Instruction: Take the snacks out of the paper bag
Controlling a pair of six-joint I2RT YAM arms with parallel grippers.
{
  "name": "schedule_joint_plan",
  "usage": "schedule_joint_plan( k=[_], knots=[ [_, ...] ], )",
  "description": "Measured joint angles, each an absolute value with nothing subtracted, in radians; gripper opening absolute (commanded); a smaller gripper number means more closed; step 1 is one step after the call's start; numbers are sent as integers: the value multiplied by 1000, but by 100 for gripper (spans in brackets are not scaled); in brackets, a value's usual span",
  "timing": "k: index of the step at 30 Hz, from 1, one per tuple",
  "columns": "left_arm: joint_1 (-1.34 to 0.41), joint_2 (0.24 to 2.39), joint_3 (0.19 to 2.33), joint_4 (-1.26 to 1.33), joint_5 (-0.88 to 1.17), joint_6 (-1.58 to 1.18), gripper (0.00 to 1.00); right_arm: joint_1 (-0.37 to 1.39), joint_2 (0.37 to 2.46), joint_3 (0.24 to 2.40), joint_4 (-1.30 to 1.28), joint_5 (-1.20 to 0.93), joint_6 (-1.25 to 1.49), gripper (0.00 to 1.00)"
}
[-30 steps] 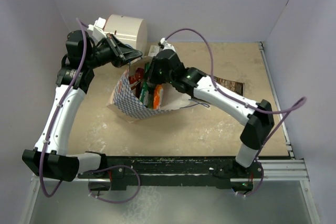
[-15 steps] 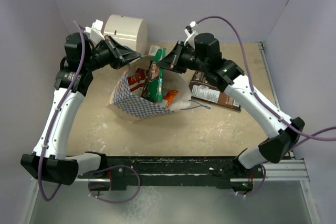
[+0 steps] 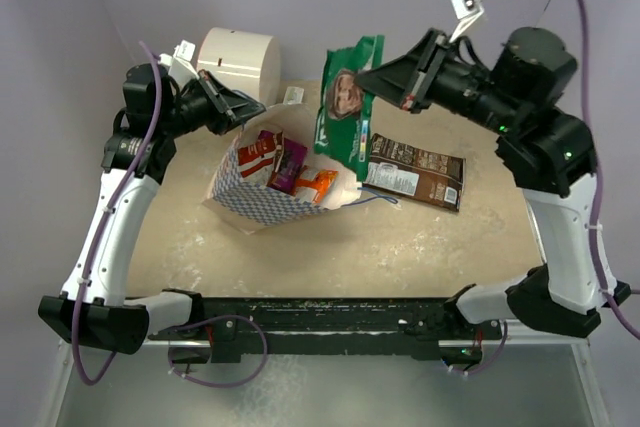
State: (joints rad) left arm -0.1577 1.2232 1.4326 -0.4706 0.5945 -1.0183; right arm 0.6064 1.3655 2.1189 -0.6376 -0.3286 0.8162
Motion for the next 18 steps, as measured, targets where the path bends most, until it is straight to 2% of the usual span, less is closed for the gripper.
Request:
schedule_joint_plan(
  k=[5, 8, 18],
  knots=[
    [-158, 1222, 1452, -508, 580, -990, 0, 544, 1428, 2363, -767, -274, 757, 0],
    [-158, 1222, 1468, -530, 573, -971, 0, 483, 1431, 2382, -824, -210, 705, 0],
    [-158, 1223, 1493, -566, 567, -938, 0, 213, 1377, 1969, -854, -8, 508, 0]
  ],
)
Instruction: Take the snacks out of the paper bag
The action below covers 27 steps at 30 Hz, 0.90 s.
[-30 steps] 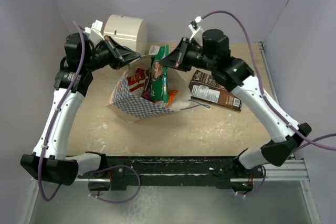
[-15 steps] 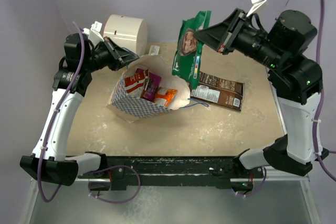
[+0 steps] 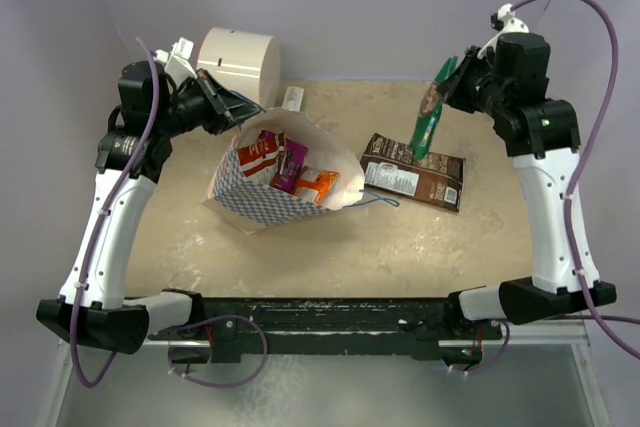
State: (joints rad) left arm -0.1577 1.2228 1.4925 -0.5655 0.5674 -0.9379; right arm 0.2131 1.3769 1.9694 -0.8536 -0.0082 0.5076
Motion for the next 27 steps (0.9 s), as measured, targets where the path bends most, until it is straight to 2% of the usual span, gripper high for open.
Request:
schedule_joint_plan(
  k=[6, 10, 20, 27],
  knots=[
    [-158, 1238, 1514, -582, 582, -902, 0, 39, 1359, 1634, -767, 62, 395, 0],
    [-158, 1250, 1549, -616, 588, -841, 0, -84, 1384, 1516, -770, 127, 338, 0],
    [-158, 1284, 1581, -624, 651, -789, 0, -104, 1444, 1538, -757, 263, 233, 0],
    [-158, 1288, 1581, -623, 665, -790, 0, -24, 1608, 1613, -795, 268, 208, 0]
  ],
)
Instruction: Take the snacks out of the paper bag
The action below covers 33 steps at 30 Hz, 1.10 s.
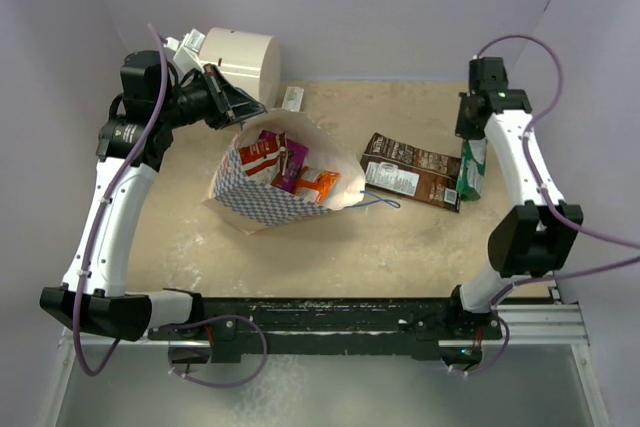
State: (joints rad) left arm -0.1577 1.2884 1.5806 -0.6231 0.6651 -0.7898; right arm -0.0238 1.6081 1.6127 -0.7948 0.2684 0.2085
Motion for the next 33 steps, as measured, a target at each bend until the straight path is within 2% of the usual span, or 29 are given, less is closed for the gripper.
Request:
schedule_joint_plan(
  k=[7, 14, 25, 33],
  knots=[
    [-158, 1288, 1580, -623, 664, -801, 0, 110, 1751, 1697, -894, 224, 219, 0],
    [-158, 1288, 1580, -623, 661, -801, 0, 108, 1825, 1787, -957, 110, 310, 0],
    [-157, 1287, 1580, -623, 658, -801, 0, 107, 1861, 1720, -917, -75, 557, 1],
    [-157, 1287, 1580, -622, 657, -801, 0, 115, 1885, 1675, -799, -97, 777, 3]
  ],
)
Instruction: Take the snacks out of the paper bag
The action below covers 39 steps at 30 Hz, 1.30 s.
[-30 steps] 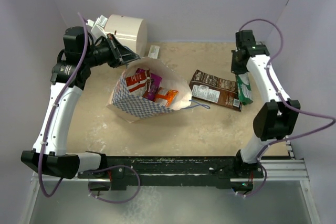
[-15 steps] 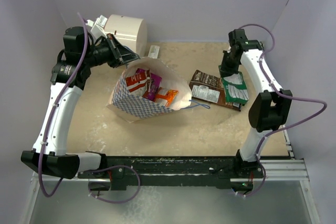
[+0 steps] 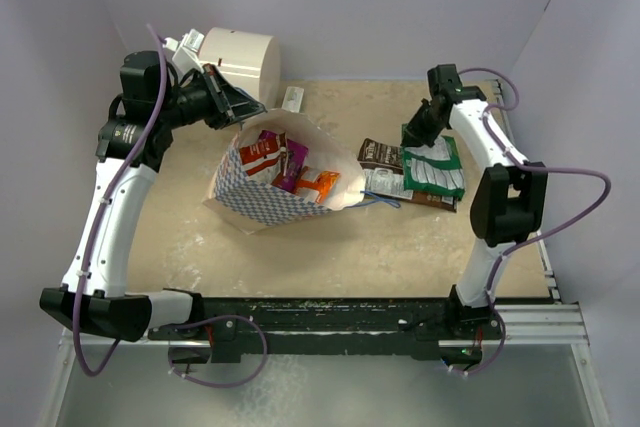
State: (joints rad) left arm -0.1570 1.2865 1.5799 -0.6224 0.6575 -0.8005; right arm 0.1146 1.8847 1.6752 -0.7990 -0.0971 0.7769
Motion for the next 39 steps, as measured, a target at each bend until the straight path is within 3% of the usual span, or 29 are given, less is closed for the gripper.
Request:
schedule_joint_plan(
  k=[8, 14, 15, 19, 22, 31, 39],
  knots=[
    [-143, 1277, 1573, -622, 651, -801, 0, 178, 1893, 1618, -693, -75, 959, 6],
    [-133, 1276, 1572, -614, 650, -801, 0, 238, 1899, 1597, -633, -43, 1083, 15],
    [-133, 1276, 1571, -612, 650, -801, 0, 245, 1900, 1587, -617, -39, 1106, 19],
    [-131, 1271, 1555, -600, 650, -801, 0, 268, 1922, 1575, -559, -40, 1171, 55],
    [-128, 1271, 1549, -592, 650, -801, 0, 275, 1947, 1577, -502, -89, 1156, 70],
    [-88, 1271, 1544, -587, 651, -801, 0, 187, 1891, 1543, -426, -435, 753, 81],
    [-78, 1271, 1544, -585, 655, -802, 0, -226, 1669, 1401, -405, -481, 459, 83]
  ],
)
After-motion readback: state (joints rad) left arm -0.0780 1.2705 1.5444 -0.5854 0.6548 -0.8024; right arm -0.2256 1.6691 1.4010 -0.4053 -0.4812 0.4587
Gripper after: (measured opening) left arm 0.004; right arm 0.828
